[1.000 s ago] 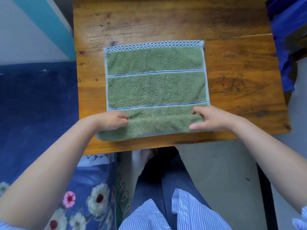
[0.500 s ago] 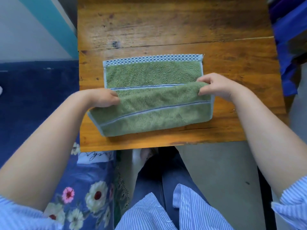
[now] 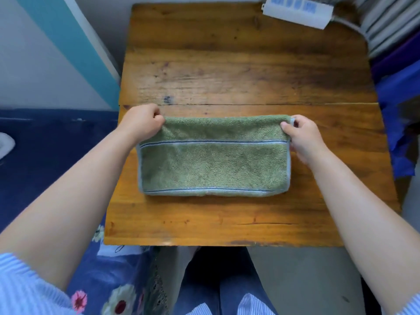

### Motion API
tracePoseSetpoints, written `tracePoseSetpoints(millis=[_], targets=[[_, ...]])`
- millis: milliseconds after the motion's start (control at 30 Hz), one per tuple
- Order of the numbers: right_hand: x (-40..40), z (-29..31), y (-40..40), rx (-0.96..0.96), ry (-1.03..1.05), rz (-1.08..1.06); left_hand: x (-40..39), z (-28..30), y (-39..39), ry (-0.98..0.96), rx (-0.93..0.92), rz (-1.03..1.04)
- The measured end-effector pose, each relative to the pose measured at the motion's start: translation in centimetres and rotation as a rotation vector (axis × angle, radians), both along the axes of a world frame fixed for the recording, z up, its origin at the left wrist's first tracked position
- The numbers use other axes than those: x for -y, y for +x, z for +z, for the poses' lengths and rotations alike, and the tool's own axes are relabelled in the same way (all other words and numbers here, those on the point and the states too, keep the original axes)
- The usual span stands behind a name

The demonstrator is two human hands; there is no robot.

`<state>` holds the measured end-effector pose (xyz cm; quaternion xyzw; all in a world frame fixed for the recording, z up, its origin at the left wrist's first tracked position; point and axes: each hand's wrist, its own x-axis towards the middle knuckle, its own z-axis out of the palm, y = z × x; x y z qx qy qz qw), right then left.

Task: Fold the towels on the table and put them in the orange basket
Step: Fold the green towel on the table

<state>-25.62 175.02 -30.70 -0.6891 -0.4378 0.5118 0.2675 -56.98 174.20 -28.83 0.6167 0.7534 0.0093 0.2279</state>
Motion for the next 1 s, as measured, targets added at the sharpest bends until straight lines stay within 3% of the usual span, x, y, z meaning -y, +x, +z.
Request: tracePoseSetpoints(millis=[500,700,900,1000], targets=[[-2.9,-3.7,-0.4,0.276,-0.003,-0.052,-3.4,-5.1,0.3,-0.078,-0.194,-0.090],[-1.7,-4.7,-1.4,0.614,0.137,0.068,-2.4,-6.6,-0.9,0.070,-0.227,-0.119],[-1.1,-4.7,-1.8,0.834,0.097,0.121,-1.2,-7.0,-2.5,0.145,-0.219,0.075],[-0.1,-3.8,-2.5,0.919,0.200,0.093,-0.3,-6.3,-2.0,0.240,-0.192,0.139]])
